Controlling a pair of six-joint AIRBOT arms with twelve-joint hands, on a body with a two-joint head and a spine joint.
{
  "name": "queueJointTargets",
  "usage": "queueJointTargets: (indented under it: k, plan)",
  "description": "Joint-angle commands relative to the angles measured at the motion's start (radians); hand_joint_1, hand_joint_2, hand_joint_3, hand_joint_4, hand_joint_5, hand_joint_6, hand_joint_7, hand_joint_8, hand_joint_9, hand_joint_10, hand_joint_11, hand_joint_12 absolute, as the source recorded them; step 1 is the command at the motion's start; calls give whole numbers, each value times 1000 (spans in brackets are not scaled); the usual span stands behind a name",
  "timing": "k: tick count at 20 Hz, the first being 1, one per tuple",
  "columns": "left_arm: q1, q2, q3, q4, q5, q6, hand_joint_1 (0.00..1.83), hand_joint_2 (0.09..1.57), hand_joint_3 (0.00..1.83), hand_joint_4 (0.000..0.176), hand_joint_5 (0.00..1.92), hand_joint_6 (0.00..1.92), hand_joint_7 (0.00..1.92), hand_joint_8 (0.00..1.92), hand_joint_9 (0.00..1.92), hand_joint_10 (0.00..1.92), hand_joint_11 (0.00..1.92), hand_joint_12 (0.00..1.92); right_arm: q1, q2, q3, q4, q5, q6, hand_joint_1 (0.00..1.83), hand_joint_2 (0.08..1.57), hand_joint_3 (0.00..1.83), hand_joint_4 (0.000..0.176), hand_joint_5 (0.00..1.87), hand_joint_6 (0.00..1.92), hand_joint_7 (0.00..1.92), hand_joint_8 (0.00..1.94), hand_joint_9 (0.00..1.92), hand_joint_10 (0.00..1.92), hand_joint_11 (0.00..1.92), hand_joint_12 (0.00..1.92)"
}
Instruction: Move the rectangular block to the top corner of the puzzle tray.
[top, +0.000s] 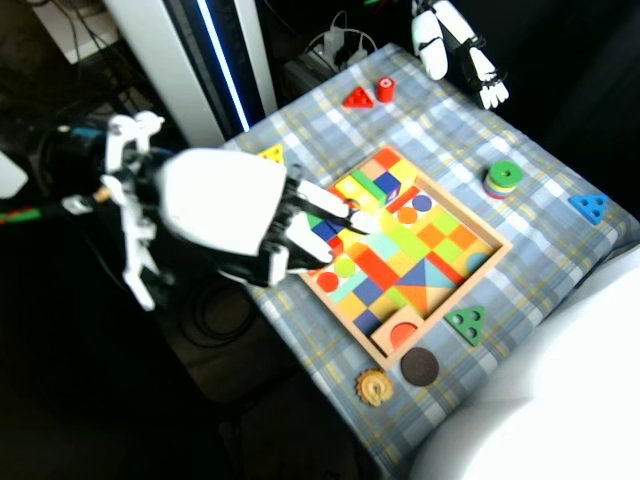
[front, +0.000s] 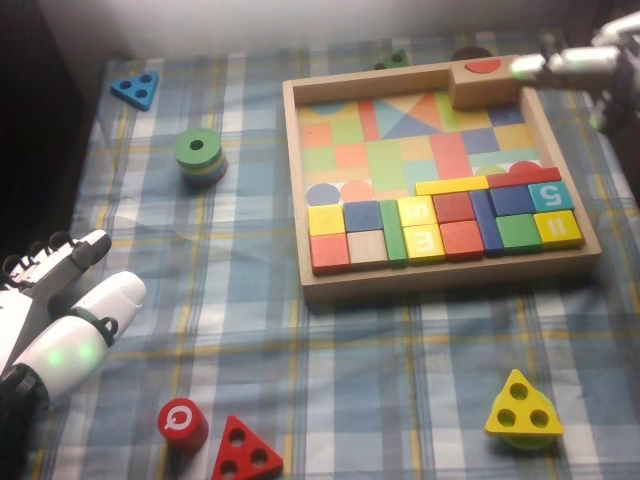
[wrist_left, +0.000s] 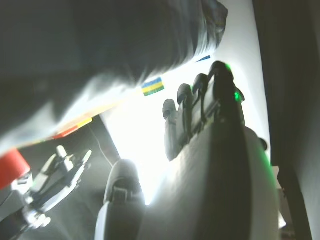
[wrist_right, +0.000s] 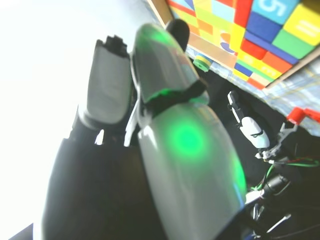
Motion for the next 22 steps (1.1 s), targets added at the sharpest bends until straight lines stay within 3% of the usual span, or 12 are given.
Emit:
queueJointTargets:
  k: [1, 4, 6, 8, 10, 12, 13, 14, 15, 16, 19, 22]
  plan:
    - [-6, 8, -2, 44, -111, -7, 0, 1275, 8, 32, 310, 5, 218, 2, 75, 1, 0, 0, -30, 4, -24, 73, 201, -67, 1672, 1189, 20, 0, 396, 4, 1343, 1941, 1579, 1921, 1589, 1921]
    - [-6, 7, -3, 43, -110, -7, 0, 1256, 0, 63, 294, 0, 234, 8, 84, 5, 0, 0, -205, 4, -86, 253, 400, -153, 1318, 1191, 12, 0, 315, 3, 1182, 1941, 1454, 1921, 1441, 1921]
    - [-7, 7, -2, 44, -109, -7, 0, 1269, 4, 49, 311, 8, 243, 10, 96, 9, 0, 0, -361, -2, -124, 375, 584, -161, 1056, 1252, 17, 0, 226, 5, 893, 1811, 1146, 1921, 1150, 1921]
    - [-8, 7, -1, 44, -106, -7, 0, 1268, 3, 37, 319, 9, 236, 5, 88, 5, 0, 0, -497, -20, -160, 492, 749, -169, 728, 1341, 12, 0, 184, 4, 623, 1032, 596, 1455, 423, 1840]
    - [-16, 5, 2, 45, -98, -7, 0, 1271, 4, 35, 321, 8, 234, 4, 86, 4, 0, 0, -551, -42, -197, 564, 848, -196, 517, 1371, 2, 0, 198, 2, 544, 383, 439, 925, 144, 1624]
    - [-15, 0, 3, 44, -102, -7, 0, 1264, 0, 42, 305, 1, 233, 2, 87, 3, 0, 0, -566, -68, -222, 615, 880, -257, 237, 1393, 0, 0, 193, 1, 448, 45, 383, 328, 5, 1420]
    - [-15, -2, 4, 44, -101, -7, 0, 1257, 0, 54, 304, 1, 235, 3, 85, 2, 0, 0, -566, -76, -233, 626, 888, -290, 126, 1378, 0, 0, 182, 4, 321, 9, 257, 167, 0, 1138]
    - [-15, -3, 6, 44, -99, -7, 0, 1260, 0, 58, 302, 0, 240, 5, 88, 4, 0, 0, -567, -88, -247, 642, 902, -328, 24, 1340, 0, 36, 170, 1, 234, 6, 186, 82, 0, 881]
    - [-15, -4, 7, 45, -97, -7, 0, 1266, 1, 56, 305, 1, 237, 3, 90, 4, 0, 0, -566, -106, -255, 652, 916, -355, 4, 1339, 0, 29, 204, 4, 236, 4, 185, 48, 0, 743]
    - [-16, -4, 8, 47, -95, -7, 0, 1270, 3, 49, 302, 0, 237, 3, 92, 5, 0, 0, -566, -125, -256, 662, 927, -356, 0, 1300, 0, 1, 202, 1, 188, 5, 154, 20, 0, 614]
    - [-17, -6, 10, 49, -93, -7, 0, 1279, 6, 38, 312, 4, 230, 0, 90, 3, 0, 0, -566, -160, -261, 689, 956, -356, 0, 1213, 0, 0, 230, 5, 204, 4, 211, 17, 0, 892]
    - [-16, -12, 16, 47, -100, -8, 0, 1283, 6, 44, 311, 3, 231, 1, 96, 4, 0, 0, -574, -175, -290, 726, 991, -356, 0, 1158, 0, 41, 237, 3, 187, 6, 154, 8, 0, 682]
